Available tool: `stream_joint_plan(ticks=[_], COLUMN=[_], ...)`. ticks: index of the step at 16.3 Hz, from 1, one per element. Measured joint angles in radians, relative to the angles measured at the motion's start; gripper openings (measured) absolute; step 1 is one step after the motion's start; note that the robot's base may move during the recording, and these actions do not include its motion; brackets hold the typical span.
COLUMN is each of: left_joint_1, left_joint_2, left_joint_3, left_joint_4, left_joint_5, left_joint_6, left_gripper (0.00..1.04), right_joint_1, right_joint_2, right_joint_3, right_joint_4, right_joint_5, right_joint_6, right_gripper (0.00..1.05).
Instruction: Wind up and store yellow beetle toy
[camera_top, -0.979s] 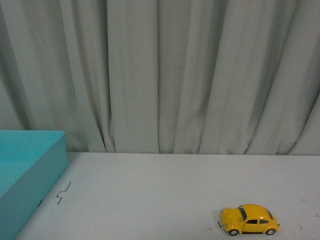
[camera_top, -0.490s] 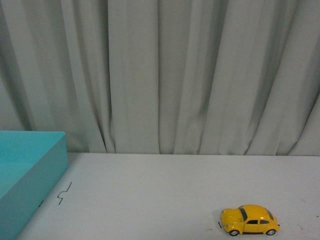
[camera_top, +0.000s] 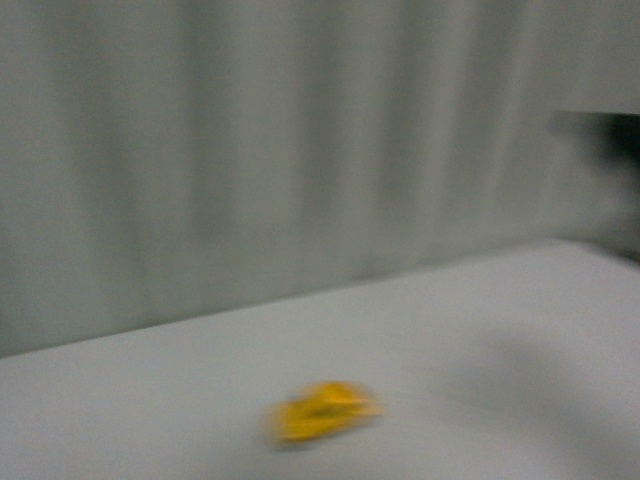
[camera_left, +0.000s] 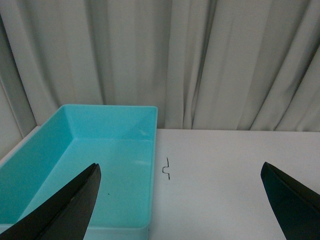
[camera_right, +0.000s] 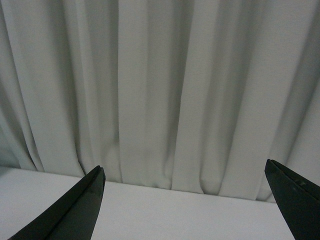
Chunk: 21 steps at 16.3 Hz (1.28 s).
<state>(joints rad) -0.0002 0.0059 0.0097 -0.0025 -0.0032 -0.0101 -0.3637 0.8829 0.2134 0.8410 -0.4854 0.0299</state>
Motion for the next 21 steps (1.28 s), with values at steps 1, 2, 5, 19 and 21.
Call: stream_joint_plan(ticks=[1, 2, 5, 19, 21], left_joint_1=[0.000, 0.000, 0.000, 0.000, 0.000], left_joint_2=[0.000, 0.000, 0.000, 0.000, 0.000], left_joint_3=[0.000, 0.000, 0.000, 0.000, 0.000], left_joint_4=[0.000, -0.001, -0.001, -0.001, -0.001], left_joint_5=[0.003, 0.003, 0.003, 0.003, 0.003], left_joint_6=[0.000, 0.000, 0.000, 0.000, 0.000], left_gripper=[0.98, 0.98, 0.98, 0.98, 0.98], right_joint_1=[-0.012, -0.021, -0.024, 0.315, 0.340], right_joint_2=[0.214, 0.373, 0.624, 1.278, 1.336], right_joint_3=[0.111, 0.208, 0.477, 1.327, 1.368], right_joint_4=[0.073, 0.002, -0.269, -1.532, -1.562], right_joint_5=[-0.086, -0.162, -0.353, -0.082, -0.028], right_joint_6=[-0.032, -0.091, -0.309, -1.690, -1.716], right_gripper=[0.98, 0.98, 0.98, 0.98, 0.98])
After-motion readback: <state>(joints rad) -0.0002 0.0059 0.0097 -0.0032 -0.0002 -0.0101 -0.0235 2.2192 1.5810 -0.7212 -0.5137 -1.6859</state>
